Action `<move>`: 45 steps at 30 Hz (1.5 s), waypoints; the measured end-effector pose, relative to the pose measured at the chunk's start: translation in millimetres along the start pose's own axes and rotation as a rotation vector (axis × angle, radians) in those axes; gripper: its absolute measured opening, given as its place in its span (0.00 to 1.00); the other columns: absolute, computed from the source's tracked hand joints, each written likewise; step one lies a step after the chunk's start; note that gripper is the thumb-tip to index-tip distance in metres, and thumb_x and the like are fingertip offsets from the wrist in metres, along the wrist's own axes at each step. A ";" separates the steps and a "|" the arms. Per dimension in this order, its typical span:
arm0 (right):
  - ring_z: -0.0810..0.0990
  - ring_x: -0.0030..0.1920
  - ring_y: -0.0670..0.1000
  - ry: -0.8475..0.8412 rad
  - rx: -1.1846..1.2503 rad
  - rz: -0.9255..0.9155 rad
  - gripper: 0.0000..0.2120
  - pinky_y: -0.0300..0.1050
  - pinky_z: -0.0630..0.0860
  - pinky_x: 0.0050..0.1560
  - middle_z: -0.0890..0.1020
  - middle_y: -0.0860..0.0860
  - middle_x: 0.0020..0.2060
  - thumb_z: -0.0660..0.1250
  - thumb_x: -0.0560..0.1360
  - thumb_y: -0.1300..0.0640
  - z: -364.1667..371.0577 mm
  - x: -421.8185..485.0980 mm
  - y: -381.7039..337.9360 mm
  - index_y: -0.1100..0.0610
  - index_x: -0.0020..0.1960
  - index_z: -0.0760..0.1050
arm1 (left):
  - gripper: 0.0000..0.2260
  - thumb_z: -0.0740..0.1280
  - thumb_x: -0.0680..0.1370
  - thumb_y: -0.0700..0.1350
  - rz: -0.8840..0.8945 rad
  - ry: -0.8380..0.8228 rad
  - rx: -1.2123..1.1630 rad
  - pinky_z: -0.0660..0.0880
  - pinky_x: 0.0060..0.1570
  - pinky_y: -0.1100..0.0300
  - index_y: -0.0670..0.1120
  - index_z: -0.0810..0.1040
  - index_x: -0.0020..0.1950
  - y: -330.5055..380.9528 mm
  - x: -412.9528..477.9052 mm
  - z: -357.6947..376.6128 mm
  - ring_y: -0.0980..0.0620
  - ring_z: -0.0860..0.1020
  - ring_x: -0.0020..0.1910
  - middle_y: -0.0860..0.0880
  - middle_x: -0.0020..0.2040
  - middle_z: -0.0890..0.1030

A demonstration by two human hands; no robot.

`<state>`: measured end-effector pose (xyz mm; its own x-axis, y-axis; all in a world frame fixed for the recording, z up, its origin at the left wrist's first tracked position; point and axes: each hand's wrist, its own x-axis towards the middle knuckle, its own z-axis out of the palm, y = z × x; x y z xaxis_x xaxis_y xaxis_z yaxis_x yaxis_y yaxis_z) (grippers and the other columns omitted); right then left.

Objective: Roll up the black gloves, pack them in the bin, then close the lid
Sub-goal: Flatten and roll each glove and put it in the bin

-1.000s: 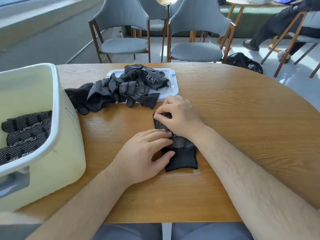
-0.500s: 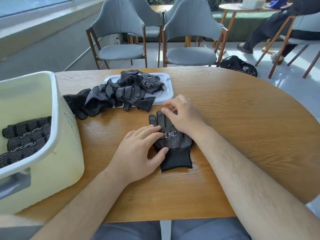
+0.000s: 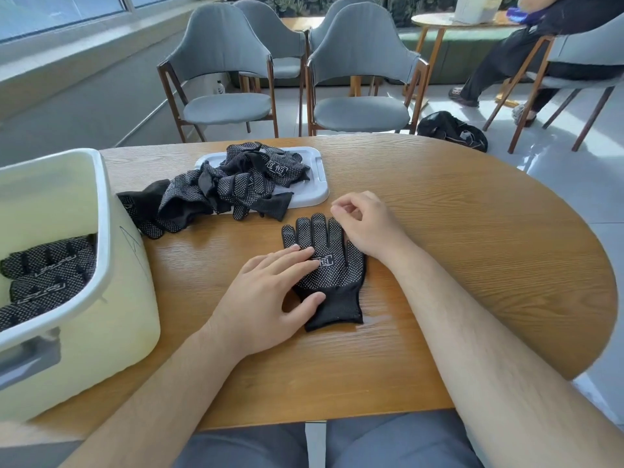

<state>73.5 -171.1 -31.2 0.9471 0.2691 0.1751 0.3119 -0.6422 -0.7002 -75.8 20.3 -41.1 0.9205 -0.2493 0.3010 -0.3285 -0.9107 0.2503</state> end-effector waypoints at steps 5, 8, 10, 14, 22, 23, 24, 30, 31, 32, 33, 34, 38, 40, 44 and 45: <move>0.76 0.56 0.46 0.005 -0.120 0.047 0.14 0.50 0.73 0.62 0.77 0.42 0.51 0.71 0.73 0.36 -5.0 -2.2 6.7 0.43 0.53 0.81 | 0.24 0.59 0.79 0.65 0.006 -0.006 -0.010 0.61 0.75 0.57 0.57 0.76 0.71 -0.3 1.8 0.5 0.61 0.63 0.77 0.61 0.75 0.71; 0.77 0.54 0.47 0.063 -0.107 0.057 0.11 0.51 0.74 0.60 0.78 0.43 0.50 0.68 0.78 0.38 -3.7 1.2 2.6 0.45 0.52 0.81 | 0.25 0.59 0.79 0.65 0.010 -0.010 -0.010 0.58 0.75 0.60 0.58 0.75 0.72 -1.1 2.0 0.1 0.62 0.62 0.77 0.61 0.75 0.70; 0.77 0.51 0.45 0.045 -0.019 0.065 0.10 0.48 0.75 0.59 0.79 0.45 0.52 0.64 0.81 0.43 -9.0 -0.4 3.6 0.47 0.54 0.81 | 0.24 0.59 0.79 0.65 0.015 -0.006 -0.011 0.57 0.75 0.61 0.58 0.75 0.72 -1.3 1.0 -0.2 0.62 0.62 0.77 0.61 0.75 0.70; 0.76 0.49 0.40 -0.031 0.083 0.032 0.06 0.38 0.70 0.49 0.78 0.43 0.52 0.66 0.81 0.49 -26.2 -16.0 11.9 0.47 0.53 0.81 | 0.18 0.62 0.81 0.58 0.100 0.061 -0.051 0.63 0.74 0.59 0.54 0.80 0.67 6.8 4.9 -4.1 0.61 0.66 0.76 0.59 0.72 0.74; 0.77 0.50 0.43 -0.063 -0.059 -0.057 0.05 0.44 0.75 0.54 0.78 0.42 0.48 0.73 0.75 0.47 -28.5 -37.5 19.1 0.47 0.45 0.81 | 0.19 0.64 0.79 0.58 0.158 -0.021 -0.070 0.75 0.66 0.53 0.49 0.84 0.63 30.2 23.9 12.2 0.55 0.76 0.69 0.53 0.67 0.80; 0.77 0.49 0.43 -0.054 -0.067 -0.056 0.05 0.46 0.75 0.55 0.78 0.42 0.47 0.73 0.76 0.47 -27.8 -36.7 18.7 0.47 0.45 0.81 | 0.19 0.64 0.79 0.58 0.146 -0.021 -0.087 0.74 0.67 0.54 0.50 0.83 0.63 28.4 22.5 14.1 0.56 0.75 0.70 0.54 0.68 0.79; 0.77 0.48 0.43 -0.043 -0.065 -0.052 0.05 0.47 0.76 0.55 0.78 0.41 0.46 0.72 0.76 0.48 -27.5 -36.0 18.7 0.48 0.44 0.80 | 0.19 0.64 0.79 0.58 0.143 -0.020 -0.101 0.73 0.67 0.54 0.51 0.83 0.64 26.8 22.1 15.0 0.57 0.74 0.71 0.55 0.69 0.79; 0.75 0.45 0.40 0.022 -0.043 -0.034 0.08 0.44 0.75 0.50 0.78 0.41 0.45 0.72 0.77 0.45 -25.5 -35.8 18.4 0.48 0.48 0.78 | 0.19 0.62 0.79 0.59 0.132 -0.013 -0.102 0.72 0.67 0.53 0.53 0.82 0.65 28.0 20.8 17.0 0.58 0.71 0.73 0.57 0.70 0.77; 0.75 0.45 0.40 0.023 -0.025 -0.025 0.10 0.44 0.76 0.51 0.78 0.41 0.45 0.72 0.76 0.43 -24.8 -35.4 18.5 0.48 0.50 0.78 | 0.19 0.62 0.80 0.59 0.130 -0.018 -0.102 0.71 0.68 0.53 0.53 0.81 0.65 27.6 20.5 17.4 0.58 0.71 0.73 0.57 0.71 0.77; 0.75 0.46 0.41 0.022 -0.021 -0.020 0.12 0.44 0.76 0.51 0.78 0.41 0.45 0.72 0.76 0.41 -24.1 -35.0 19.0 0.48 0.51 0.78 | 0.20 0.61 0.80 0.59 0.130 -0.021 -0.100 0.71 0.68 0.54 0.53 0.81 0.66 27.1 20.1 17.4 0.58 0.71 0.73 0.57 0.71 0.77; 0.75 0.47 0.43 0.022 -0.042 -0.021 0.14 0.45 0.76 0.53 0.78 0.41 0.45 0.73 0.75 0.39 -23.2 -34.6 19.5 0.48 0.51 0.78 | 0.20 0.61 0.80 0.59 0.131 -0.022 -0.098 0.71 0.68 0.54 0.53 0.81 0.66 26.8 19.6 17.6 0.58 0.71 0.73 0.57 0.71 0.77; 0.75 0.49 0.44 0.025 -0.081 -0.023 0.15 0.47 0.76 0.55 0.77 0.40 0.45 0.73 0.74 0.38 -22.1 -33.8 20.0 0.47 0.51 0.77 | 0.20 0.61 0.80 0.59 0.134 -0.019 -0.097 0.71 0.68 0.55 0.52 0.81 0.66 26.8 19.4 17.9 0.58 0.71 0.73 0.56 0.71 0.77; 0.77 0.52 0.46 0.078 -0.143 0.015 0.15 0.49 0.76 0.55 0.77 0.40 0.44 0.69 0.76 0.36 -18.6 -27.3 15.7 0.46 0.53 0.76 | 0.20 0.60 0.80 0.57 0.150 -0.026 -0.106 0.69 0.69 0.58 0.50 0.81 0.67 27.7 17.9 15.6 0.57 0.71 0.73 0.54 0.71 0.77; 0.77 0.51 0.45 0.057 -0.112 0.033 0.22 0.48 0.74 0.54 0.78 0.41 0.44 0.69 0.73 0.30 -18.2 -22.1 12.4 0.45 0.56 0.75 | 0.21 0.59 0.80 0.56 0.172 -0.063 -0.112 0.68 0.71 0.58 0.51 0.80 0.69 25.4 18.4 12.2 0.58 0.69 0.75 0.55 0.73 0.75; 0.75 0.53 0.46 -0.014 -0.209 0.003 0.27 0.50 0.70 0.59 0.77 0.40 0.46 0.69 0.70 0.27 -11.2 -5.1 10.1 0.45 0.59 0.74 | 0.22 0.58 0.81 0.55 0.199 -0.111 -0.123 0.66 0.73 0.57 0.51 0.76 0.73 18.4 19.3 8.8 0.60 0.64 0.77 0.55 0.75 0.71; 0.76 0.53 0.47 -0.001 -0.215 0.010 0.25 0.51 0.70 0.61 0.77 0.41 0.46 0.68 0.72 0.29 -9.7 -0.1 10.6 0.45 0.59 0.75 | 0.22 0.58 0.81 0.55 0.197 -0.109 -0.125 0.66 0.73 0.58 0.51 0.76 0.73 18.6 19.6 8.8 0.60 0.64 0.77 0.55 0.75 0.71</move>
<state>77.4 -184.9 -31.8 0.9500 0.2629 0.1684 0.3121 -0.7832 -0.5377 -62.0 -4.4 -38.6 0.8513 -0.4579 0.2563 -0.5211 -0.7951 0.3102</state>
